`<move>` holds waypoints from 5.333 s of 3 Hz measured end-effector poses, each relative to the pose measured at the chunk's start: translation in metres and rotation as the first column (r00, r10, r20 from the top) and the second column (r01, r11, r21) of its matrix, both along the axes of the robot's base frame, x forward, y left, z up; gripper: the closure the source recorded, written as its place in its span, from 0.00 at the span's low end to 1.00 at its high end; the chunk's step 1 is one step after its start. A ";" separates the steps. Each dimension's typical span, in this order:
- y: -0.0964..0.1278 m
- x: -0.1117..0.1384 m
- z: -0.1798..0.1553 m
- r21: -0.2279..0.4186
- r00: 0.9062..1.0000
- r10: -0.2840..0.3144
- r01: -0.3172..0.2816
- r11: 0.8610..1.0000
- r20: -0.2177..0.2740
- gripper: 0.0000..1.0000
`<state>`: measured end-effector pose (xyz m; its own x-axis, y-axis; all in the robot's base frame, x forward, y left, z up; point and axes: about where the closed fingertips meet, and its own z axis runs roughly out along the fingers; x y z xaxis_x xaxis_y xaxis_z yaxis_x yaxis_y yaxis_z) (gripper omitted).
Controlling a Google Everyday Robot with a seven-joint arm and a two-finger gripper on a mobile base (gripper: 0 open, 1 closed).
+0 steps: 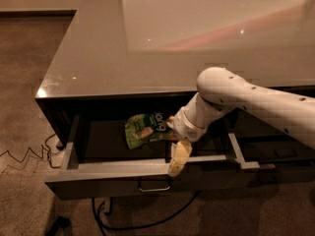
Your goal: Open top drawer
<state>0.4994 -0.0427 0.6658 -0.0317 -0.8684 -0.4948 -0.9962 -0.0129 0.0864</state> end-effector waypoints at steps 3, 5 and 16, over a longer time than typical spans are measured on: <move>-0.006 0.003 -0.016 -0.032 0.970 0.207 -0.204 0.978 0.126 0.00; -0.003 0.011 -0.017 -0.001 0.966 0.217 -0.219 0.976 0.139 0.00; -0.057 -0.105 -0.020 -0.208 0.982 0.173 -0.155 0.966 0.070 0.88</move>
Offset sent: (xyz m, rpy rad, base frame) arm 0.0085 -0.0089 -0.0179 -0.0122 -0.1675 0.2563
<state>0.3942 -0.0994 0.6460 0.1550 -0.9400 -0.3038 -0.9856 -0.1680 0.0169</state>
